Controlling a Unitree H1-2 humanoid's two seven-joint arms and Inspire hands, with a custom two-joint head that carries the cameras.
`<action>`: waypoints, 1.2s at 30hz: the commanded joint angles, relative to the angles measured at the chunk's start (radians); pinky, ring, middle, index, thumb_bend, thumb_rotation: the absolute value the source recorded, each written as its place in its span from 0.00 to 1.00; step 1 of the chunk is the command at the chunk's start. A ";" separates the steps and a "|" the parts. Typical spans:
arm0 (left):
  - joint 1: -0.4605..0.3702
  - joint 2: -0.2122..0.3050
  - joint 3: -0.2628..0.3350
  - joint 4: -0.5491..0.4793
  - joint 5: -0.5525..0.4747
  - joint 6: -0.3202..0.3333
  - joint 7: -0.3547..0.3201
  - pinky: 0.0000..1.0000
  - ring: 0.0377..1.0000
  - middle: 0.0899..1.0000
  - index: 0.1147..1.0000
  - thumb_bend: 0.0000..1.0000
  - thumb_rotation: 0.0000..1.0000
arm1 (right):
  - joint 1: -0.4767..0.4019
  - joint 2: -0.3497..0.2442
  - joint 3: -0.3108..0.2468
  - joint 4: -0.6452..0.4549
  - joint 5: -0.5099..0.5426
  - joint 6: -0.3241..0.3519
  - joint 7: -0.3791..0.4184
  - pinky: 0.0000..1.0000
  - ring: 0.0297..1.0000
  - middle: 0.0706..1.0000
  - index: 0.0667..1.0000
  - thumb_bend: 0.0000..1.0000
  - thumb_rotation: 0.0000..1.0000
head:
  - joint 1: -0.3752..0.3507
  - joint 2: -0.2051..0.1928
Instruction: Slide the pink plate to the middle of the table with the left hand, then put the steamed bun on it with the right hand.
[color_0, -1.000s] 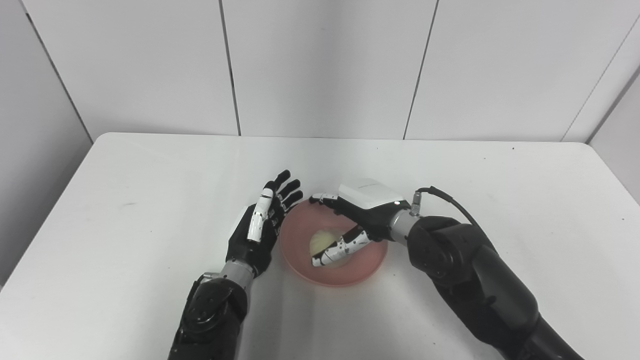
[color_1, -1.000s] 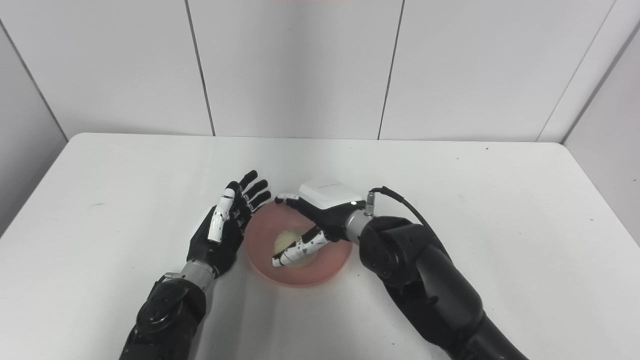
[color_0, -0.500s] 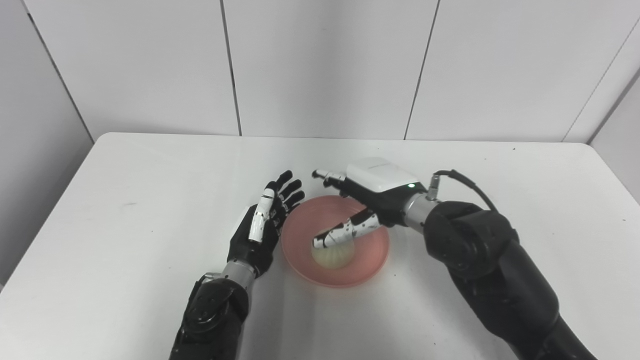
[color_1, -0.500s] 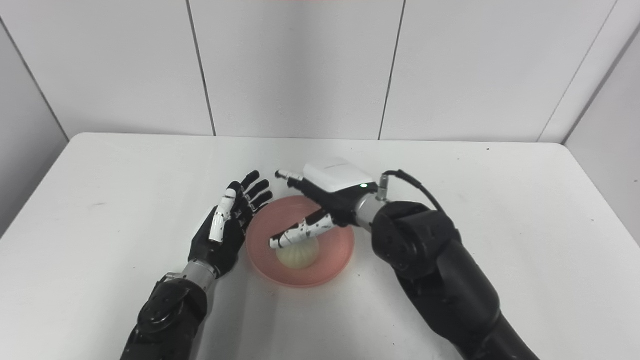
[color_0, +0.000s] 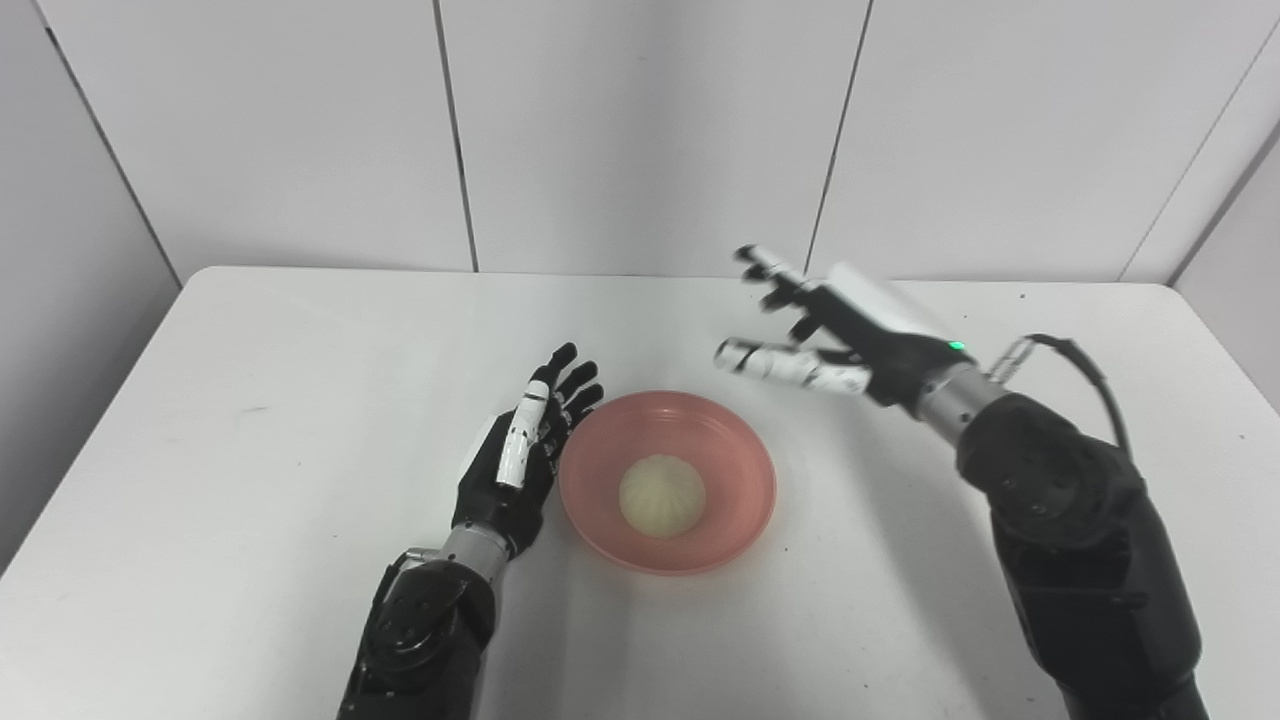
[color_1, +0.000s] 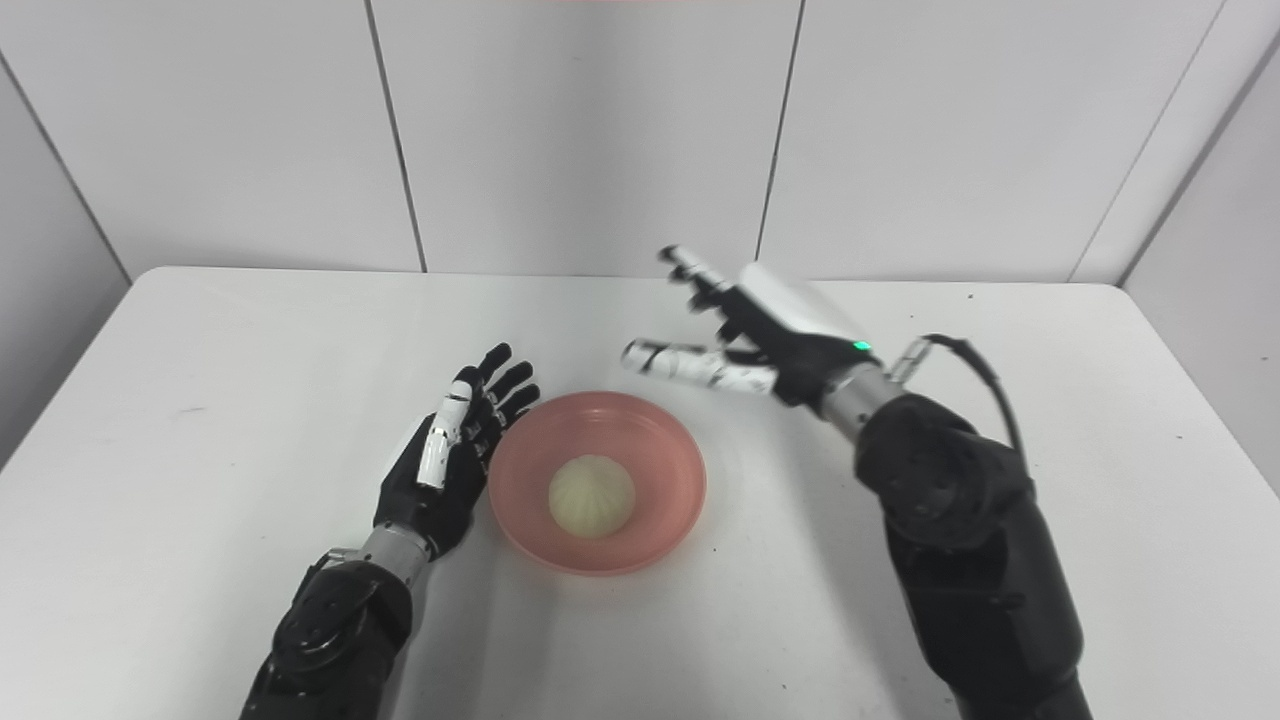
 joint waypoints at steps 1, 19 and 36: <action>0.052 0.015 0.003 0.009 0.036 -0.013 0.034 0.99 0.96 0.97 0.98 0.37 1.00 | 0.036 0.068 -0.055 0.034 0.128 -0.075 -0.113 0.81 0.90 1.00 1.00 0.90 1.00 | -0.005 -0.008; 0.124 0.039 -0.012 -0.019 0.125 -0.111 0.045 0.99 0.99 1.00 1.00 0.37 1.00 | 0.306 0.254 -0.048 0.320 0.355 -0.593 -0.525 1.00 1.00 1.00 1.00 0.62 1.00 | 0.001 -0.034; 0.160 0.038 -0.002 -0.043 0.096 -0.085 0.043 1.00 1.00 1.00 1.00 0.34 1.00 | 0.326 0.239 -0.007 0.318 0.487 -0.488 -0.510 1.00 1.00 1.00 1.00 0.30 1.00 | 0.033 -0.051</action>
